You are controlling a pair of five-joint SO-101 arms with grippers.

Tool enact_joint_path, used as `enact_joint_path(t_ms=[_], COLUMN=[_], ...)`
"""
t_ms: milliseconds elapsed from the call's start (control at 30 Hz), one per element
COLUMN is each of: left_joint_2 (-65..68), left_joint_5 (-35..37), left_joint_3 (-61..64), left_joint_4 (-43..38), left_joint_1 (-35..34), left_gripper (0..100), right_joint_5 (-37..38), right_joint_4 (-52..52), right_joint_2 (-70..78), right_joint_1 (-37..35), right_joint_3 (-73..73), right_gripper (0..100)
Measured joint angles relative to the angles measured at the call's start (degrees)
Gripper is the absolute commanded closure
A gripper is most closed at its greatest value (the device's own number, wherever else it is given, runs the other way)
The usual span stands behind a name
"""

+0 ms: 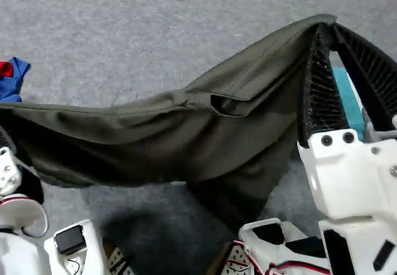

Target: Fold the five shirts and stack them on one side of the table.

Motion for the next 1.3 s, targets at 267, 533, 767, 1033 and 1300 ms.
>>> enact_joint_path(t_ms=[267,533,767,1033,1300], left_joint_2=[0.0,-0.09,-0.18,-0.26,-0.44], left_joint_5=[0.0,0.7,3.78,4.04,4.04], left_joint_3=[0.0,-4.92,-15.91,-20.84,-13.98], left_joint_4=[0.62,1.85,2.02,7.21,13.98], left_joint_1=[-1.23,-1.76,-1.76,-1.76,-1.76], left_gripper=[98,98,98,98,98], right_joint_5=[2.37,2.55,2.64,2.64,2.64], right_joint_4=[-4.31,-7.12,-11.16,-12.4,-12.57], right_joint_2=[0.18,0.09,0.09,0.09,0.0], right_joint_1=[0.0,0.0,0.0,0.0,-3.78], right_joint_3=[6.24,8.26,8.26,8.26,16.79], right_gripper=[99.4,99.4,99.4,99.4,99.4])
